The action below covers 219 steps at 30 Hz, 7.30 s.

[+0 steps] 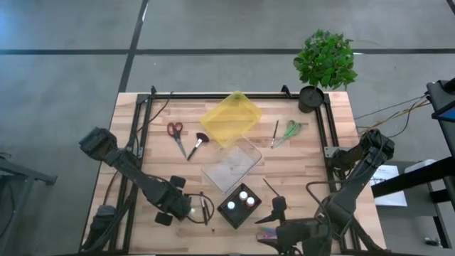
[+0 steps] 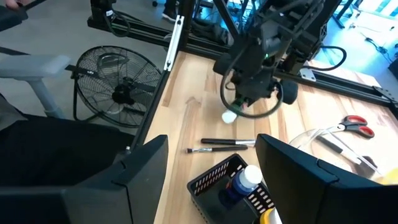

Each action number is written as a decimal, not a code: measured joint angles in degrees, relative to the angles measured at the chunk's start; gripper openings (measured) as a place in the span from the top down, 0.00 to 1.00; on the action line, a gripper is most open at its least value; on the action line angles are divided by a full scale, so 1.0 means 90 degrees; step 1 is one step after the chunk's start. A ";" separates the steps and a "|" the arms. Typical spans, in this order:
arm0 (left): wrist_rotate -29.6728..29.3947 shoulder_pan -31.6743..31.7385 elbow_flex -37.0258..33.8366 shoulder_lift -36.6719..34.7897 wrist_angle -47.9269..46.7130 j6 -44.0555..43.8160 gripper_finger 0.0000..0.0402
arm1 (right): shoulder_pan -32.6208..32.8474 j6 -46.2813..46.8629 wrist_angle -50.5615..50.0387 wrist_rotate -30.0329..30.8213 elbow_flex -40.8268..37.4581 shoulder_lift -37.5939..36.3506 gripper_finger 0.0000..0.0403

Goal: Pick & Place Paint Supplies
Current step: Put the green paint bottle into the black bin

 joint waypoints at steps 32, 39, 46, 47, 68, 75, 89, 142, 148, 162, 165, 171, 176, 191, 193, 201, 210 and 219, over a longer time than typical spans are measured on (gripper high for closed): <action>-0.0528 -0.0004 0.0000 -0.1478 0.1311 0.0389 0.63 | -0.1475 -0.3889 0.2616 -0.1227 -0.0426 0.1200 0.39; -0.0534 0.0001 0.0000 -0.1478 0.1331 0.0424 0.63 | -0.2015 -0.4197 0.2994 -0.2126 -0.0426 0.1391 0.39; -0.0628 0.0107 0.0005 -0.1475 0.1562 0.0687 0.63 | -0.2166 -0.4763 0.3458 -0.2409 -0.0252 0.1906 0.39; -0.0634 0.0136 0.0005 -0.1475 0.1576 0.0705 0.63 | -0.2171 -0.4854 0.3523 -0.2419 -0.0167 0.1999 0.39; -0.0662 0.0295 0.0034 -0.1476 0.1744 0.0875 0.63 | -0.2565 -0.5115 0.3430 -0.2824 0.0322 0.2249 0.39; -0.0742 0.0367 0.0036 -0.1475 0.1917 0.0997 0.63 | -0.2560 -0.5065 0.3381 -0.2863 0.0317 0.2249 0.39; -0.0742 0.0443 0.0036 -0.1475 0.2350 0.1036 0.63 | -0.2560 -0.5119 0.3401 -0.2693 0.0315 0.2249 0.39; -0.1389 0.0465 0.0103 -0.1828 0.0762 0.0792 0.08 | -0.2306 -0.4894 0.2850 -0.2342 0.0325 0.1886 0.72; -0.1985 0.0490 0.0168 -0.2304 0.0352 0.0528 0.04 | -0.2163 -0.3314 0.1745 -0.2304 0.0342 0.1310 0.72; -0.5117 0.0496 0.0159 -0.3653 0.1060 0.1181 0.04 | -0.1597 0.0319 -0.0354 -0.1407 0.0337 0.0386 0.72; -0.5768 0.0496 0.0158 -0.3829 0.1768 0.1807 0.04 | -0.1443 0.0726 -0.0549 -0.1223 0.0323 0.0396 0.72; -0.5959 0.0494 0.0158 -0.3979 0.3150 0.3099 0.04 | -0.1056 0.1703 -0.1039 -0.0236 0.0054 0.0474 0.72; -0.5961 0.0494 0.0144 -0.3975 0.3338 0.3248 0.04 | -0.0785 0.2358 -0.1017 0.0518 -0.0206 0.0430 0.72; -0.5977 0.0492 -0.0089 -0.3930 0.2947 0.2382 0.04 | -0.1427 0.3924 -0.1471 -0.1149 0.0280 0.0410 0.72; -0.6062 0.0492 -0.0129 -0.3930 0.2946 0.2449 0.04 | -0.1585 0.4053 -0.1594 -0.1432 0.0333 0.0410 0.72; -0.6620 0.0492 -0.0148 -0.4080 0.2801 0.2538 0.04 | -0.1873 0.4312 -0.1655 -0.1965 0.0424 0.0450 0.72; -0.6645 0.0494 -0.0249 -0.4277 0.2785 0.2517 0.04 | -0.1755 0.4532 -0.1812 -0.1891 0.0626 0.0875 0.72; -0.6645 0.0494 -0.0316 -0.4309 0.2798 0.2483 0.04 | -0.1636 0.4525 -0.3253 -0.1566 0.2293 0.1809 0.72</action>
